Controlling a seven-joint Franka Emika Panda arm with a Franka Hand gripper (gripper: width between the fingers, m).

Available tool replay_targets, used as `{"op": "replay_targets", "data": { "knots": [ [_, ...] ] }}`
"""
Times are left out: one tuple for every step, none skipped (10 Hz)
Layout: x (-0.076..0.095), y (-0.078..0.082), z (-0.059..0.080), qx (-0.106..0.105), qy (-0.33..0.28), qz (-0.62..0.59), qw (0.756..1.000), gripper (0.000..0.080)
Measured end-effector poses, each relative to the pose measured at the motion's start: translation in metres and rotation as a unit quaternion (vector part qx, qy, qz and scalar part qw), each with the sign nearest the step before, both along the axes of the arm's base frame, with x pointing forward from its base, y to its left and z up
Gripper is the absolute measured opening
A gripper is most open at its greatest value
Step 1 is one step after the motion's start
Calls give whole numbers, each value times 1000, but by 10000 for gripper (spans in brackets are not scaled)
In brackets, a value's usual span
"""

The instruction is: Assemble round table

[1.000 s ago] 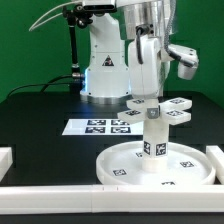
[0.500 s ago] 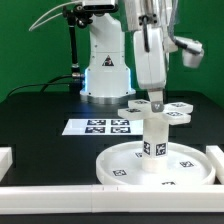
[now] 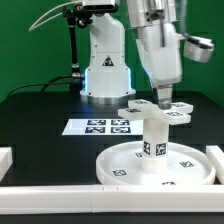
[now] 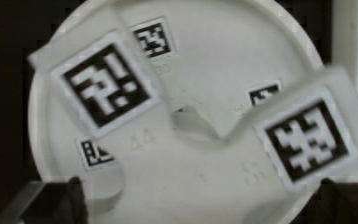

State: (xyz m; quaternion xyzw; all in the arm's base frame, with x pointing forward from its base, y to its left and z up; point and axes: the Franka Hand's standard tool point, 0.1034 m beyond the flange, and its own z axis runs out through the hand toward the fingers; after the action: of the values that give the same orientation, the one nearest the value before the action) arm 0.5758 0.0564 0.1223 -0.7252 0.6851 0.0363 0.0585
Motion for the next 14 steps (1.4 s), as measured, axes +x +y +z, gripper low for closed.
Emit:
{"op": "replay_targets", "data": {
  "knots": [
    [2, 2, 2, -3, -12, 85, 996, 649],
    [3, 1, 3, -4, -20, 155, 988, 649],
    [3, 2, 3, -4, -26, 209, 978, 649],
    [3, 3, 4, -6, -31, 243, 969, 649],
    [3, 2, 4, -7, -35, 266, 963, 649],
    [3, 2, 4, -8, -40, 310, 950, 649],
    [3, 2, 4, -9, -45, 345, 938, 649],
    [3, 2, 3, -11, -49, 377, 925, 649],
    [4, 2, 4, -17, -54, 429, 902, 649],
    [6, 4, 6, -43, -56, 512, 856, 649],
    [8, 5, 6, -49, -65, 581, 810, 649],
    [7, 1, 5, -44, -63, 642, 763, 649],
    [7, 5, 6, -44, -67, 678, 731, 649],
    [8, 9, 8, -50, -75, 685, 723, 649]
  ]
}}
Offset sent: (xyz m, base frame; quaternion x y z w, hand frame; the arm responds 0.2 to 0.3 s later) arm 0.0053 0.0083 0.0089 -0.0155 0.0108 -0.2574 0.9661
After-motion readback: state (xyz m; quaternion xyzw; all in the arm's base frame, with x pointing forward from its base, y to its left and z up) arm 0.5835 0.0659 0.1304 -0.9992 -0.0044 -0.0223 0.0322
